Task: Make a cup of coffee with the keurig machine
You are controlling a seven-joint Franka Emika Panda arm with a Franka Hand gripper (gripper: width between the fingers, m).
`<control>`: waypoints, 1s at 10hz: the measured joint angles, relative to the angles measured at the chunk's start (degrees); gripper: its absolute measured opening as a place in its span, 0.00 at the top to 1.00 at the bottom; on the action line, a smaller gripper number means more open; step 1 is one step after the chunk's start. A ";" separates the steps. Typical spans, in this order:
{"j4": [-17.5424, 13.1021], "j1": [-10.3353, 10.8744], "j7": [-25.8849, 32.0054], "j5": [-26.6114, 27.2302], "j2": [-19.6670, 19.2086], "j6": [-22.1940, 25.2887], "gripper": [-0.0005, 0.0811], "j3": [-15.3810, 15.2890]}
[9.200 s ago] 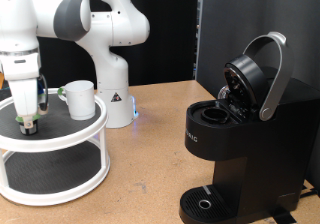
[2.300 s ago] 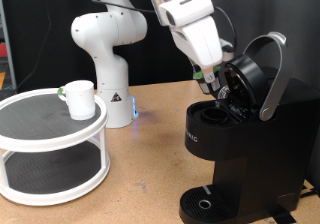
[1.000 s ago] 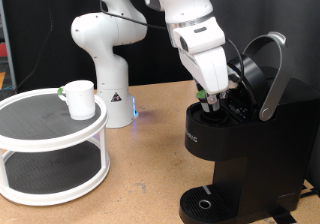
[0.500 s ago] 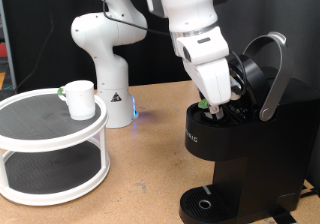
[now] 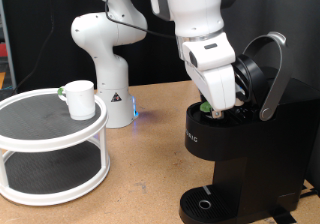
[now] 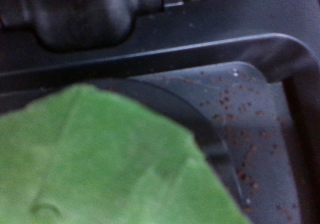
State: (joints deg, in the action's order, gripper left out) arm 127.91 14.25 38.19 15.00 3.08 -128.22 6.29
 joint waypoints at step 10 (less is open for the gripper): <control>-0.91 -1.00 5.01 6.14 1.40 3.09 0.00 1.73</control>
State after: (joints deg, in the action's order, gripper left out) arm 127.00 13.24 43.20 21.14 4.48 -125.13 8.01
